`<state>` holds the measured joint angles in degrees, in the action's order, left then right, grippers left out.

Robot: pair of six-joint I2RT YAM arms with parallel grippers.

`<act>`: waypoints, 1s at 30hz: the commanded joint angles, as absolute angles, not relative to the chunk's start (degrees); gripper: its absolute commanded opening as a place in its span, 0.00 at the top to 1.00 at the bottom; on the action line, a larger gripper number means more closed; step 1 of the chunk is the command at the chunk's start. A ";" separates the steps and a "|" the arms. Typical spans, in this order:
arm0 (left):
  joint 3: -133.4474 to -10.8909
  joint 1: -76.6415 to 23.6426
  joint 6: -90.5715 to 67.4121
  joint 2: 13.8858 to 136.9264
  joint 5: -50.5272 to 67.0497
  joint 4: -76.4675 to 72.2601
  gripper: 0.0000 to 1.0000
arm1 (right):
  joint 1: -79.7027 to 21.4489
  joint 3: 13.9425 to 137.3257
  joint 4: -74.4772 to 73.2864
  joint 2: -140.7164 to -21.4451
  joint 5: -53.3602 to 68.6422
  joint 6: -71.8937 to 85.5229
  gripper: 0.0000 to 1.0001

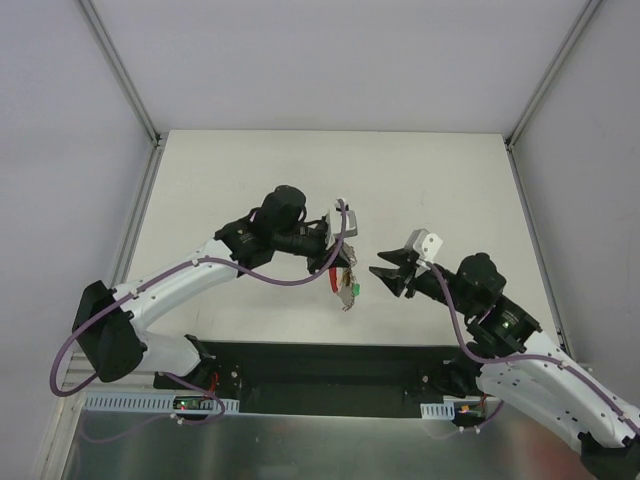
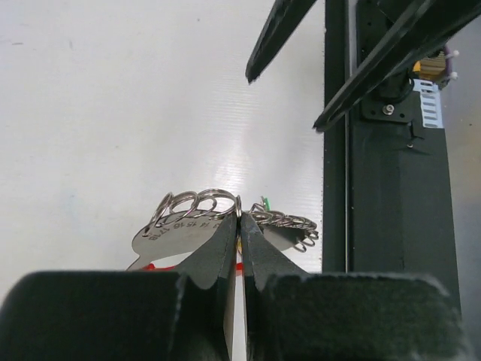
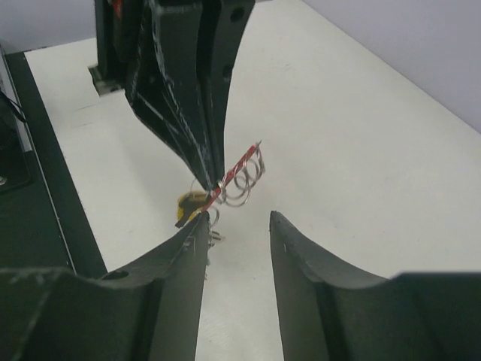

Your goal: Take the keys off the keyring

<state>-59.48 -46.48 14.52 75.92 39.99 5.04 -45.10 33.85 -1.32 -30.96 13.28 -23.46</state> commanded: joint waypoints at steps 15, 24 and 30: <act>-73.30 -46.67 23.38 80.51 43.58 43.86 1.00 | -43.07 28.48 18.71 -43.85 14.66 -17.59 0.57; -71.38 -48.08 25.58 76.91 48.08 39.56 1.00 | -41.93 27.86 28.64 -51.67 17.38 -0.28 0.56; -68.12 -48.52 26.10 73.84 46.41 35.42 1.00 | -41.40 30.58 30.94 -55.02 22.23 14.13 0.55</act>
